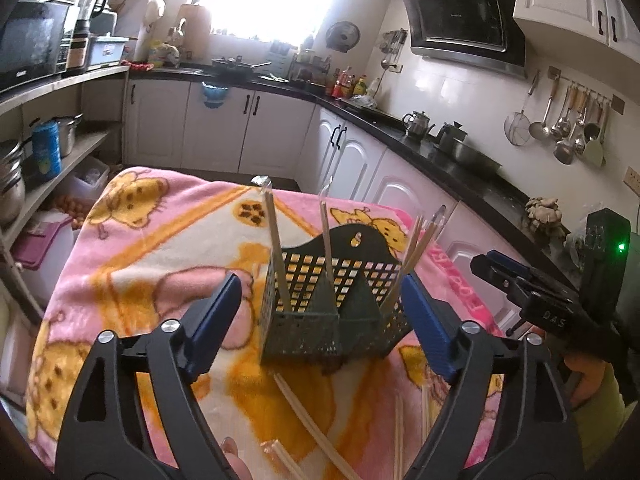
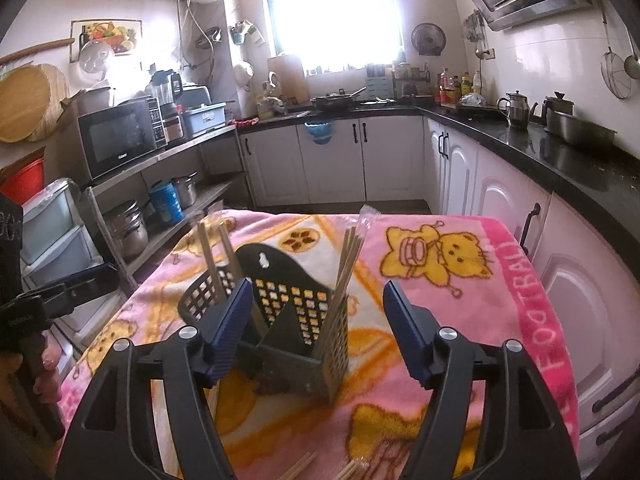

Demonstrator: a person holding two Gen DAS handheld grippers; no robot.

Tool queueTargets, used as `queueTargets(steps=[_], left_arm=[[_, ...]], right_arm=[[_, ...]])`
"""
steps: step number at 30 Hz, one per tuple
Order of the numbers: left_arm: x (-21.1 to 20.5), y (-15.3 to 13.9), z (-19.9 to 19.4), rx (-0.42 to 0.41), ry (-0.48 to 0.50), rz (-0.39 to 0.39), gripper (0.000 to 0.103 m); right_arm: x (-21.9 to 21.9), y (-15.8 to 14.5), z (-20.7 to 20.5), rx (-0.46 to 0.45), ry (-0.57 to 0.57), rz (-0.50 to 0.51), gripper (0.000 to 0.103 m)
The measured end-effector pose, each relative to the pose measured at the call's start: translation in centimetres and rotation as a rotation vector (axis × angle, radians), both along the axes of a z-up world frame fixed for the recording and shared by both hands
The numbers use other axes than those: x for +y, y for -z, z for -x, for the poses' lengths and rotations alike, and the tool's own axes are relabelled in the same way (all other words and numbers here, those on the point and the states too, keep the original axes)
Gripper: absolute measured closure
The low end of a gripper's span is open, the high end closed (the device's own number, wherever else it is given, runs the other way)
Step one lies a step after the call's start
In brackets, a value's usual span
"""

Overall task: Organize utensils
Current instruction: 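Raise both tools off the caddy and pull back toward the loose chopsticks, then lower both tools toward the loose wrapped chopsticks beside the caddy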

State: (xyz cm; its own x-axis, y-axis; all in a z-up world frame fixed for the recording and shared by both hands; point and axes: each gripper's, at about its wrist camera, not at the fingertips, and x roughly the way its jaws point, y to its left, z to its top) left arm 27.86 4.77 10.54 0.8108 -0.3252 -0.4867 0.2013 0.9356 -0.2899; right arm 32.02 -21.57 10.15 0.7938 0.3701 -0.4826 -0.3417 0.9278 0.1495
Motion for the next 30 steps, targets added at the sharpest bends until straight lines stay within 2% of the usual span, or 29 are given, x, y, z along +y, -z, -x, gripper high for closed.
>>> queueTargets(steps=[6,10,30], left_arm=[[0.6,1.1,1.7,0.007,-0.015,0.014,0.020],[1.2,1.8,2.8,0.020,-0.028,0.020,0.018],[3.8,4.5,7.4,0.055,-0.116,0.024,0.017]], right_arm=[[0.4,0.5,1.6,0.010,-0.013,0.005,0.034],[0.6,0.7,2.6,0.013,-0.023,0.006,0.033],[2.5,3.4,6.1,0.066,-0.087,0.041,0.031]])
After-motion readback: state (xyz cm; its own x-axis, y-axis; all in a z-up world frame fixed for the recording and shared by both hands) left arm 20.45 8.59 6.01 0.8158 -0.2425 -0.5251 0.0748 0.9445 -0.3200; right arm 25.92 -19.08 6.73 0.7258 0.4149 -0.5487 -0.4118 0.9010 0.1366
